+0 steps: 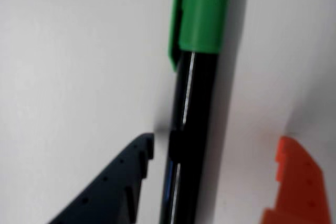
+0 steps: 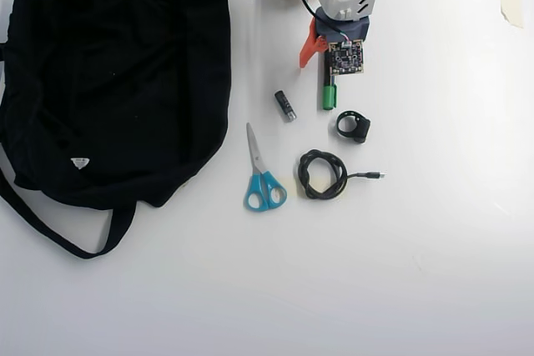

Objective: Put the green marker into the black bag

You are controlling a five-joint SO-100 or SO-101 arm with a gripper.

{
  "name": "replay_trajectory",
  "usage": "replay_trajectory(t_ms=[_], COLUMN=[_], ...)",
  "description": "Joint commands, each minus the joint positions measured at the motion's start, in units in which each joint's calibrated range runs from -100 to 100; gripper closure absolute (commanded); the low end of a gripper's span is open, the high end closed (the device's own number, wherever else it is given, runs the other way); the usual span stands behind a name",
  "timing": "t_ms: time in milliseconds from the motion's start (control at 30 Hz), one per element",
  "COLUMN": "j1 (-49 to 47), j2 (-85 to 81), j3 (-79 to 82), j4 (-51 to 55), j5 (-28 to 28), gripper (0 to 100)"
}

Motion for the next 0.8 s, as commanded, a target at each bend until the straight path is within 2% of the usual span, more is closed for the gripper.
replay_trajectory(t_ms=[0, 333, 533, 767], j1=[0.4, 0.4, 0.1, -0.1], j2=[1.5, 3.9, 3.9, 3.9], j3=[-0.9, -1.8, -1.8, -1.8], j4=[0.1, -0.7, -0.7, -0.7], j5=[-0.2, -0.2, -0.2, 0.0], gripper=[70, 70, 82, 88])
